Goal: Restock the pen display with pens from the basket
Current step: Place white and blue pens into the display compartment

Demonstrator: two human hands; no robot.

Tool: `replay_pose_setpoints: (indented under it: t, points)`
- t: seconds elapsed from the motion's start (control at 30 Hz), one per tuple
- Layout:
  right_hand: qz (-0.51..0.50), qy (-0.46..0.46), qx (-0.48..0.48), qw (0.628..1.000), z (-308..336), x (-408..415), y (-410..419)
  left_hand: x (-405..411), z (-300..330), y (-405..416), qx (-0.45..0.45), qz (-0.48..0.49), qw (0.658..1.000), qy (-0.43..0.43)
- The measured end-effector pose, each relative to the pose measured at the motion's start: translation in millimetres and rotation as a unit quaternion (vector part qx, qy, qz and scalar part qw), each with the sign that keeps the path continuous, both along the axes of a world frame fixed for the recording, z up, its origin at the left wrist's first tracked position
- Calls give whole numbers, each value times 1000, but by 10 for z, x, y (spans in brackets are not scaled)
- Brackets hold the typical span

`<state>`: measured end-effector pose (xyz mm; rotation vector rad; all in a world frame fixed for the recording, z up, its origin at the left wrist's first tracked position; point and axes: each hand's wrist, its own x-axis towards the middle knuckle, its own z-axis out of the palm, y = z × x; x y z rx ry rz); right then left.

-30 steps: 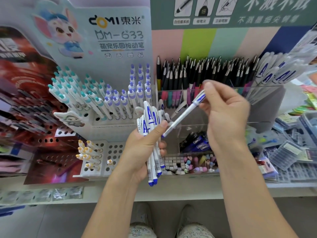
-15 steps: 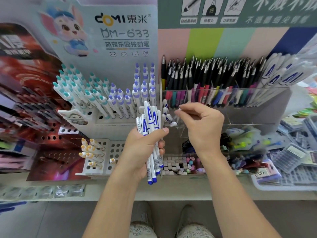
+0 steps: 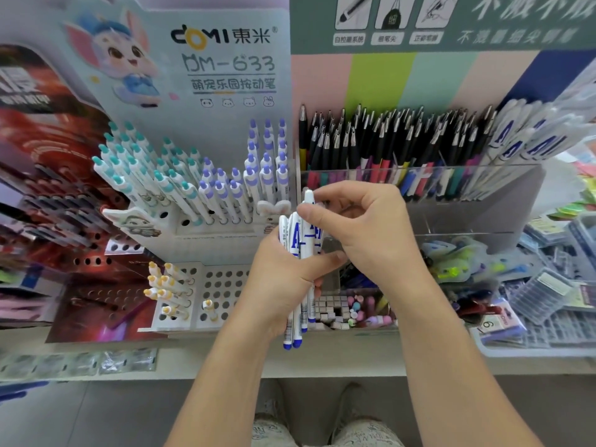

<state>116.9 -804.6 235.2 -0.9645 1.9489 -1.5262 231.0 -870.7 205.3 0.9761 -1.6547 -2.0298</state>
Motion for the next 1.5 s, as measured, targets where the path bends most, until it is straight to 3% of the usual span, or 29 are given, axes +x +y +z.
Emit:
replay_pose_setpoints:
  t: [0.1, 0.27, 0.37, 0.53, 0.63, 0.9, 1.33, 1.43, 1.5]
  points:
    - [-8, -40, -6, 999, 0, -3, 5, -15, 55, 28, 7, -11, 1000, 9]
    - [-26, -178, -62, 982, 28, -44, 43, -13, 89, 42, 135, 17, 990, 30]
    - [-51, -165, -95, 980, 63, -57, 53, -9, 87, 31, 187, 38, 981, 28]
    - [-168, -103, -236, 952, 145, -335, 153, 39, 64, -8, 214, 58, 974, 40]
    - [-175, -7, -185, 967, -9, -447, 165, 68, 65, -29, 212, 63, 974, 43]
    - [-95, 123, -32, 987, -512, -255, 73, 63, 48, -24, 215, 86, 971, 54]
    - [49, 59, 85, 993, -393, -244, 152, 73, 67, -14, 209, 95, 970, 74]
    - [17, 88, 77, 993, -304, -237, 187, 61, 95, 0, 199, 85, 973, 77]
    - [-14, 60, 41, 997, -169, -241, 198, 51, 104, 20, 179, 66, 979, 70]
